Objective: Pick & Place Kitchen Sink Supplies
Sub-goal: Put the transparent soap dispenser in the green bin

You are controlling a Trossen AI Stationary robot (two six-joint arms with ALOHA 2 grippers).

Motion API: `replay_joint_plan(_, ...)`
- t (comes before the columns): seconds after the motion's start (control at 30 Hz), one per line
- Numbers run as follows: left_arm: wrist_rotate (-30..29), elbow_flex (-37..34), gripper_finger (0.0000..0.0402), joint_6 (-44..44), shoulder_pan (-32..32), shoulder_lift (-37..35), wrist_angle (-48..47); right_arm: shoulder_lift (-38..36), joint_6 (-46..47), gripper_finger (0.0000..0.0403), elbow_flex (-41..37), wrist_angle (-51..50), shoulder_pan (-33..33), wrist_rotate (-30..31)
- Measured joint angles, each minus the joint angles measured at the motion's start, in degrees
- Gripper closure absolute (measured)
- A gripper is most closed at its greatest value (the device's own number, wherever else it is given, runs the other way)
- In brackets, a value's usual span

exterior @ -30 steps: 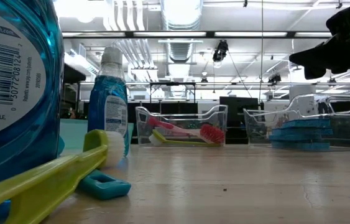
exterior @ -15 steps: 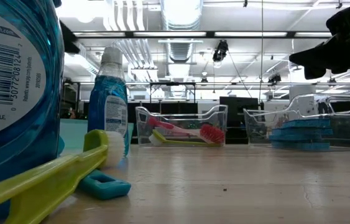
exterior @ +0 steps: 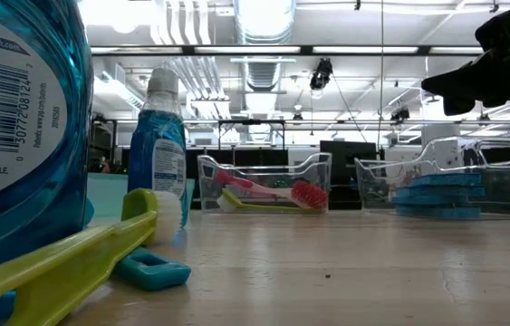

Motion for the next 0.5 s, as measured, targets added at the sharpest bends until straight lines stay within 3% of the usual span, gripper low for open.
replay_joint_plan(0.2,4.6,0.1,0.0149,-4.1,-2.4,4.9,-0.6,0.0,0.0,0.0394,0.0,0.0,0.0,0.0)
replay_joint_plan(0.5,6.2,0.1,0.0149,-9.3,-6.4,8.3,-0.7,0.0,0.0,0.0394,0.0,0.0,0.0,0.0)
